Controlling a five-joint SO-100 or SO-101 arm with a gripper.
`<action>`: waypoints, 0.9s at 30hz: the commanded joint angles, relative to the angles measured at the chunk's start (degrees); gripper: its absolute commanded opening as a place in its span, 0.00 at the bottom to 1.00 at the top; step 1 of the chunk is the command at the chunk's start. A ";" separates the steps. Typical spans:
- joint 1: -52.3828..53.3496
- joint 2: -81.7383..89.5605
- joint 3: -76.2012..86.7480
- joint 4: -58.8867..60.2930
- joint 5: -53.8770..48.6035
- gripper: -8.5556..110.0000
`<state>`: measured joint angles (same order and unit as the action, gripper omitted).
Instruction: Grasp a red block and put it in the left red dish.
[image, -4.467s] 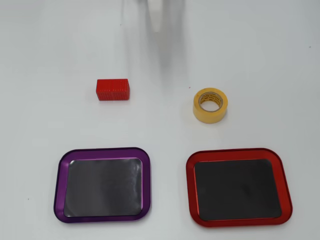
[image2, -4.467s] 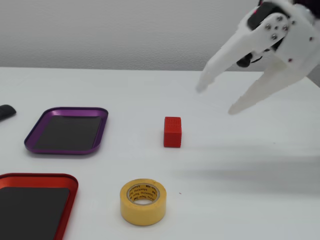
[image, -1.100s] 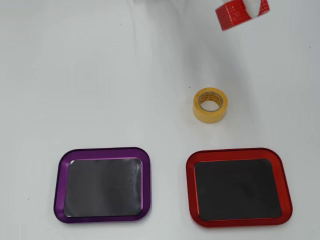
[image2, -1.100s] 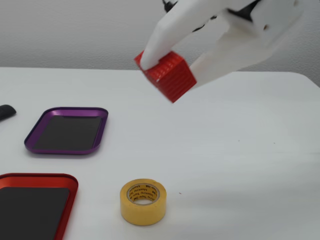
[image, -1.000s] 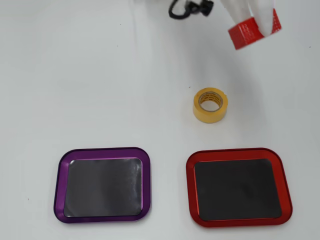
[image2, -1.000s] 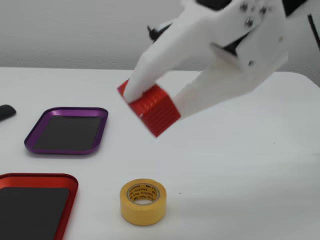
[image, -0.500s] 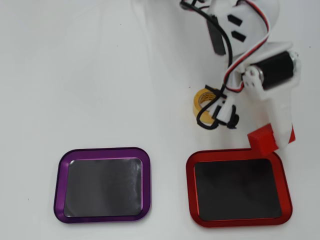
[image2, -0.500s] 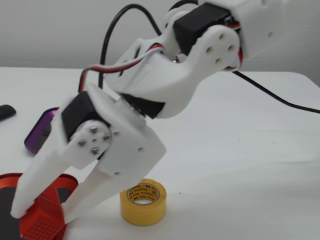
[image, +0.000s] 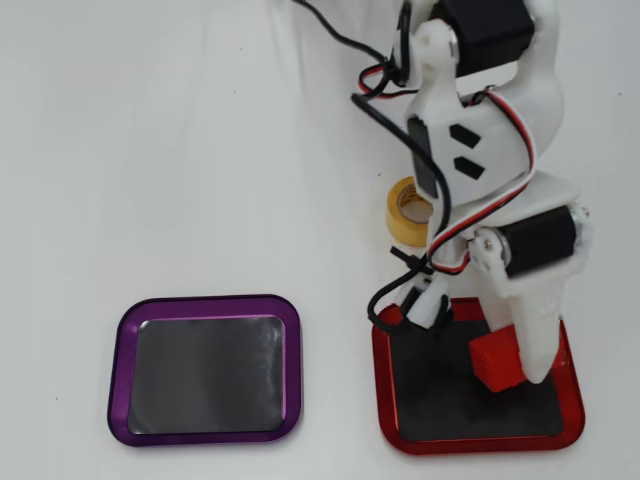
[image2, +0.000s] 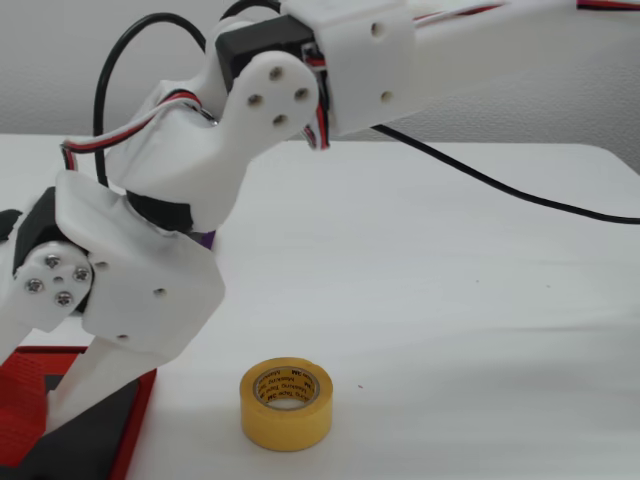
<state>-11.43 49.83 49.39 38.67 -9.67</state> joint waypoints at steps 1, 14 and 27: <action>0.44 1.14 -5.27 4.66 0.26 0.12; -0.26 1.49 -10.63 22.85 3.16 0.20; -0.35 1.67 -38.94 58.71 4.22 0.19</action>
<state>-11.43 49.57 15.03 92.37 -5.89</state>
